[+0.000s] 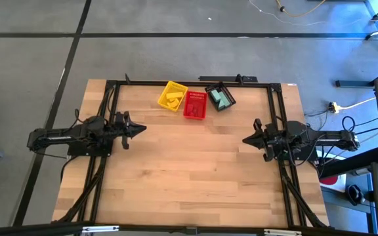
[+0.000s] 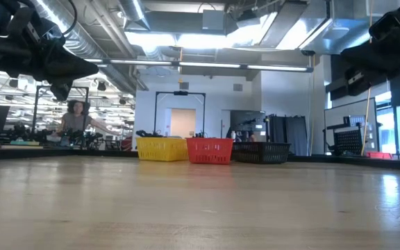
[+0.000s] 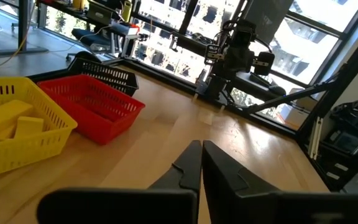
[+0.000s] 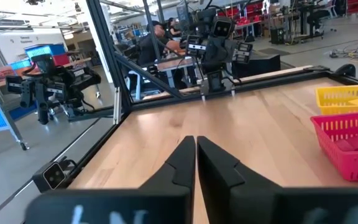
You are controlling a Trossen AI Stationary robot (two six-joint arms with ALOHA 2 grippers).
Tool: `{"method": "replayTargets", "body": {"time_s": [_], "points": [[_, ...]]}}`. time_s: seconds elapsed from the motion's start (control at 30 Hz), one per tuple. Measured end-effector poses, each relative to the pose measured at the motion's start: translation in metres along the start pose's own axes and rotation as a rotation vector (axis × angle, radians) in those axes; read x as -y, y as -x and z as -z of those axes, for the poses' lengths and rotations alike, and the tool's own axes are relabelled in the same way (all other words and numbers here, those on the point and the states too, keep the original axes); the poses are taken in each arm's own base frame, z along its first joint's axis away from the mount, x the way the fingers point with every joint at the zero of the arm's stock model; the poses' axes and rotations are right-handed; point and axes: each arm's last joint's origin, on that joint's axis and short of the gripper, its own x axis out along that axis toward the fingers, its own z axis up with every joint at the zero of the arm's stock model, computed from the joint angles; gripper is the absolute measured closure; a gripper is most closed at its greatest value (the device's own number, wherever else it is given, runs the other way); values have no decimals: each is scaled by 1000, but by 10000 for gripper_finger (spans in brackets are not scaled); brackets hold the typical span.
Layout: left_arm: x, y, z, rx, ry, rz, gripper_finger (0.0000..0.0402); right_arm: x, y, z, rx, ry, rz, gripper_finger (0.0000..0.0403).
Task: Sort & place blocks by color
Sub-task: Return to Home Position
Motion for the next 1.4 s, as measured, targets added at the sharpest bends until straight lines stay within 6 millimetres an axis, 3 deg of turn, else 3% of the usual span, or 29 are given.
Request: {"method": "replayTargets", "body": {"time_s": [0.77,1.4], "points": [[0,0,0,0,0,0,376,0,0,0,1,1,0,383],[0,0,0,0,0,0,394,0,0,0,1,-1,0,383]]}}
